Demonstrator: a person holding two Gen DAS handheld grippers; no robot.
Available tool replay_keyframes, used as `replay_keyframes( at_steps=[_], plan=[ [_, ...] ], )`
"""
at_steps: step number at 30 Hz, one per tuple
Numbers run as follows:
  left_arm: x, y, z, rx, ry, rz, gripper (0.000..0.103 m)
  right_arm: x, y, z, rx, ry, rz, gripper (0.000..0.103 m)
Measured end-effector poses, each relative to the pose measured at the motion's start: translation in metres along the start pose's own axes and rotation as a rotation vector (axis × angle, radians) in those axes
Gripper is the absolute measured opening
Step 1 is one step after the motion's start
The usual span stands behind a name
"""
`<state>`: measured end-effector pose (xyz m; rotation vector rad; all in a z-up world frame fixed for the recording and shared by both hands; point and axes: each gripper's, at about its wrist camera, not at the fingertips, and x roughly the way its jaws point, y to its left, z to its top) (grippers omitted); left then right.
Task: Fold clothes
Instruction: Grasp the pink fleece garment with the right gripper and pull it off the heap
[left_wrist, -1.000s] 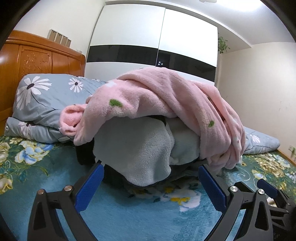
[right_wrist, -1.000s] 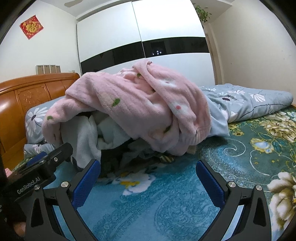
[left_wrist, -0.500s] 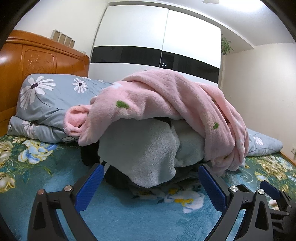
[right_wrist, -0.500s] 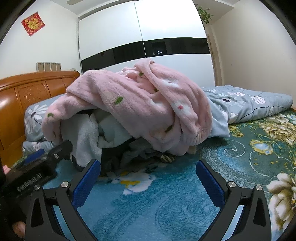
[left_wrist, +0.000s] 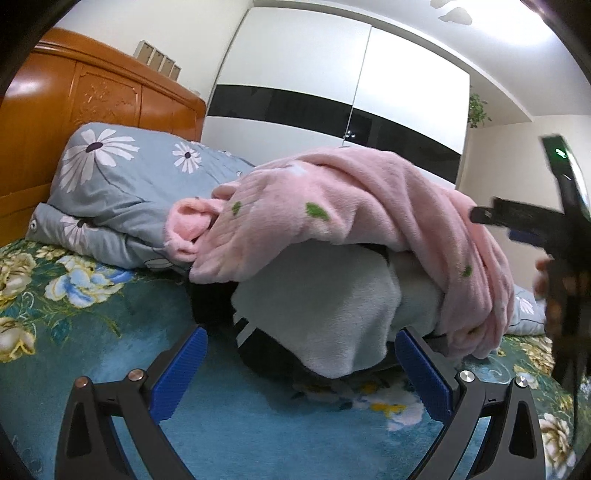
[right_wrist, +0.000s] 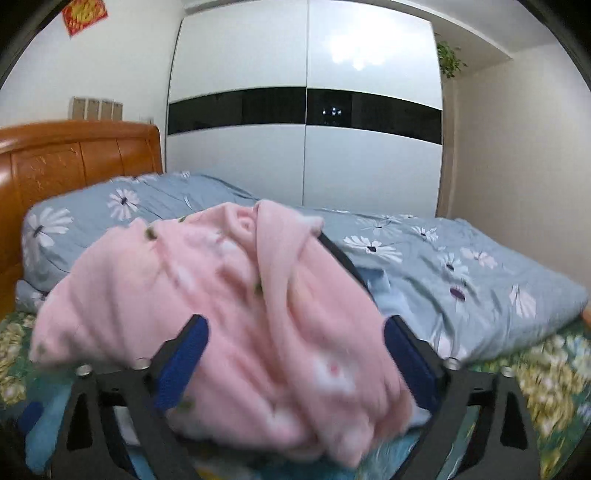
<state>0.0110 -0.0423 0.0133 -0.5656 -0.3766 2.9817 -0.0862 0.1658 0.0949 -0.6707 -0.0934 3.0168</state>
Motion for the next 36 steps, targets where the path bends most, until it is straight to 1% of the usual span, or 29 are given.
replay_keyframes(
  at_steps=[1, 2, 3, 4, 5, 6, 7, 8, 9, 10, 12, 16, 19, 22, 25, 30, 32, 36],
  plan=[
    [0.001, 0.001, 0.000, -0.001, 0.001, 0.002, 0.103, 0.012, 0.005, 0.007, -0.025, 0.023, -0.010, 0.080],
    [0.001, 0.002, -0.001, -0.002, 0.001, 0.004, 0.103, 0.020, 0.008, 0.009, -0.043, 0.050, -0.022, 0.068],
    [0.001, 0.002, -0.001, -0.001, 0.001, 0.007, 0.103, 0.026, 0.009, 0.009, -0.040, 0.080, -0.036, 0.060],
    [0.001, 0.003, -0.001, 0.001, -0.003, 0.010, 0.103, 0.032, 0.008, 0.008, -0.031, 0.112, -0.051, 0.045],
    [0.001, 0.003, -0.001, 0.001, -0.003, 0.016, 0.103, 0.038, 0.007, 0.007, -0.022, 0.143, -0.066, 0.034],
    [0.001, 0.003, -0.001, 0.000, -0.003, 0.022, 0.103, 0.035, 0.002, 0.007, 0.012, 0.152, -0.055, 0.031],
    [0.002, 0.004, -0.001, -0.005, 0.000, 0.025, 0.103, 0.030, -0.004, 0.007, 0.056, 0.152, -0.035, 0.017],
    [0.003, 0.006, -0.001, -0.011, 0.003, 0.028, 0.103, 0.025, -0.011, 0.007, 0.099, 0.151, -0.014, 0.007],
    [0.004, 0.007, -0.001, -0.016, 0.009, 0.026, 0.103, 0.017, -0.017, 0.007, 0.137, 0.151, 0.010, 0.007],
    [0.005, 0.007, 0.000, -0.024, 0.013, 0.020, 0.103, 0.005, -0.024, 0.005, 0.177, 0.145, 0.054, 0.007],
    [0.004, 0.009, 0.001, -0.040, 0.015, 0.003, 0.103, -0.017, -0.032, -0.002, 0.216, 0.133, 0.107, 0.006],
    [-0.004, 0.008, 0.007, -0.054, -0.005, -0.017, 0.103, -0.071, -0.038, -0.023, 0.232, 0.115, 0.185, 0.006],
    [-0.015, 0.006, 0.015, -0.063, -0.018, -0.040, 0.103, -0.110, -0.039, -0.050, 0.225, 0.117, 0.227, 0.006],
    [-0.032, 0.008, 0.022, -0.109, -0.022, -0.094, 0.103, -0.138, -0.039, -0.071, 0.212, 0.145, 0.237, 0.006],
    [-0.051, 0.007, 0.017, -0.134, 0.015, -0.138, 0.103, -0.162, -0.044, -0.093, 0.210, 0.163, 0.233, 0.006],
    [-0.075, 0.006, -0.004, -0.073, 0.112, -0.136, 0.103, -0.184, -0.058, -0.132, 0.245, 0.203, 0.236, 0.006],
    [-0.080, 0.007, -0.008, -0.059, 0.134, -0.138, 0.103, -0.194, -0.063, -0.151, 0.259, 0.230, 0.233, 0.006],
    [-0.089, 0.012, -0.010, -0.061, 0.165, -0.122, 0.103, -0.199, -0.079, -0.180, 0.321, 0.280, 0.218, 0.006]
  ],
)
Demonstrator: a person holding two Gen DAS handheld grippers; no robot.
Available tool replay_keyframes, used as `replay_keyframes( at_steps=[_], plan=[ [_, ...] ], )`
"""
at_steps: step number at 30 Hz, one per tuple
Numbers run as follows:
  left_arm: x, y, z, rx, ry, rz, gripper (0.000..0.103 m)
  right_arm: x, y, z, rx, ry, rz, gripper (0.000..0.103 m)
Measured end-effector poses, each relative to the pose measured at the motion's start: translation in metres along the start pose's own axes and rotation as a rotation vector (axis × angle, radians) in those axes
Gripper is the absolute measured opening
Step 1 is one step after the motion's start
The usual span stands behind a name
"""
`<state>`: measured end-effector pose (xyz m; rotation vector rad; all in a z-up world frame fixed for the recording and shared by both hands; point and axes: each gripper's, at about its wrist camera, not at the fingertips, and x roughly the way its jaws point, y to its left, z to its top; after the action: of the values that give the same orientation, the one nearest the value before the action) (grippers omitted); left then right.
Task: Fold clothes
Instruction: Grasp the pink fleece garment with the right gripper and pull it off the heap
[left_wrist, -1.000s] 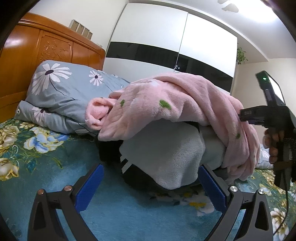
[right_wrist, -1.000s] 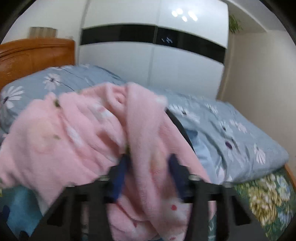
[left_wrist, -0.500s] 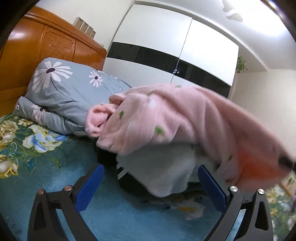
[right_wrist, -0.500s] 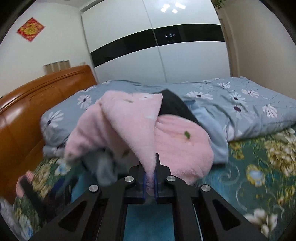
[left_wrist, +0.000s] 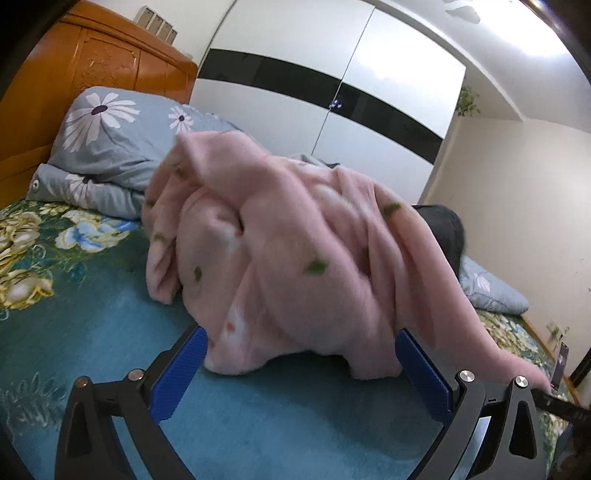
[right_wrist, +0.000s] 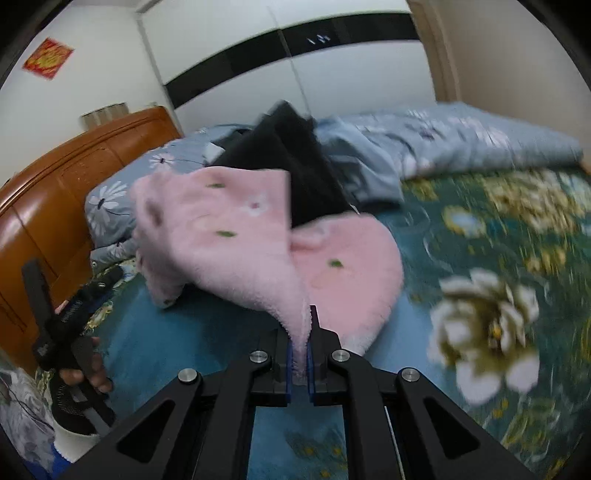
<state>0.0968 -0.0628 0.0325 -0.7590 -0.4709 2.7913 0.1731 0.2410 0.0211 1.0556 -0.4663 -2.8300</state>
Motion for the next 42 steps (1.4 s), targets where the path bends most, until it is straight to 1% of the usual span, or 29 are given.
replay_keyframes(
  at_steps=[2, 6, 9, 13, 17, 19, 21, 23, 24, 25, 26, 27, 28, 29, 30, 32, 34, 38, 39, 42],
  plan=[
    [-0.007, 0.003, 0.001, -0.008, 0.004, 0.002, 0.103, -0.003, -0.009, -0.009, 0.028, 0.008, -0.007, 0.006],
    [-0.017, 0.009, 0.007, -0.020, 0.001, 0.021, 0.103, -0.022, -0.023, -0.017, 0.054, -0.034, -0.017, 0.005],
    [-0.013, 0.018, 0.018, -0.044, 0.003, 0.025, 0.103, -0.033, -0.042, -0.023, 0.102, -0.059, -0.043, 0.006],
    [0.012, 0.036, 0.046, -0.084, 0.017, 0.031, 0.103, -0.033, -0.057, -0.035, 0.146, -0.039, -0.063, 0.005],
    [0.044, 0.055, 0.073, -0.151, 0.045, 0.048, 0.103, -0.031, -0.056, -0.040, 0.142, -0.029, -0.070, 0.005],
    [0.058, 0.065, 0.080, -0.201, 0.073, 0.048, 0.102, -0.031, -0.055, -0.042, 0.140, -0.026, -0.071, 0.005],
    [0.067, 0.071, 0.084, -0.224, 0.086, 0.051, 0.099, -0.031, -0.055, -0.042, 0.141, -0.026, -0.070, 0.005],
    [0.071, 0.073, 0.085, -0.216, 0.093, 0.063, 0.090, -0.032, -0.056, -0.043, 0.141, -0.025, -0.069, 0.006],
    [0.075, 0.075, 0.086, -0.222, 0.104, 0.062, 0.080, -0.032, -0.056, -0.043, 0.141, -0.023, -0.068, 0.006],
    [0.078, 0.077, 0.087, -0.231, 0.118, 0.060, 0.073, -0.032, -0.056, -0.044, 0.142, -0.020, -0.068, 0.006],
    [0.080, 0.079, 0.087, -0.241, 0.126, 0.052, 0.057, -0.032, -0.055, -0.044, 0.143, -0.018, -0.068, 0.006],
    [0.081, 0.080, 0.087, -0.254, 0.132, 0.036, 0.039, -0.032, -0.055, -0.045, 0.143, -0.016, -0.069, 0.006],
    [0.081, 0.081, 0.086, -0.264, 0.135, 0.028, 0.024, -0.033, -0.055, -0.046, 0.145, -0.015, -0.068, 0.006],
    [0.080, 0.082, 0.086, -0.271, 0.133, 0.024, 0.017, -0.033, -0.055, -0.046, 0.147, -0.015, -0.066, 0.006],
    [0.077, 0.082, 0.086, -0.276, 0.127, 0.016, 0.012, -0.034, -0.055, -0.047, 0.149, -0.016, -0.064, 0.006],
    [0.059, 0.077, 0.087, -0.270, 0.093, -0.019, 0.011, -0.036, -0.055, -0.048, 0.155, -0.019, -0.059, 0.006],
    [0.034, 0.068, 0.090, -0.235, 0.053, -0.064, 0.010, -0.040, -0.055, -0.049, 0.156, -0.025, -0.057, 0.006],
    [-0.036, 0.045, 0.089, -0.122, -0.033, -0.174, 0.010, -0.052, -0.059, -0.053, 0.164, -0.045, -0.059, 0.006],
    [-0.060, 0.039, 0.086, -0.093, -0.055, -0.208, 0.010, -0.055, -0.061, -0.055, 0.170, -0.050, -0.060, 0.006],
    [-0.108, 0.025, 0.079, -0.025, -0.101, -0.283, 0.010, -0.064, -0.070, -0.060, 0.197, -0.062, -0.065, 0.006]
  ],
)
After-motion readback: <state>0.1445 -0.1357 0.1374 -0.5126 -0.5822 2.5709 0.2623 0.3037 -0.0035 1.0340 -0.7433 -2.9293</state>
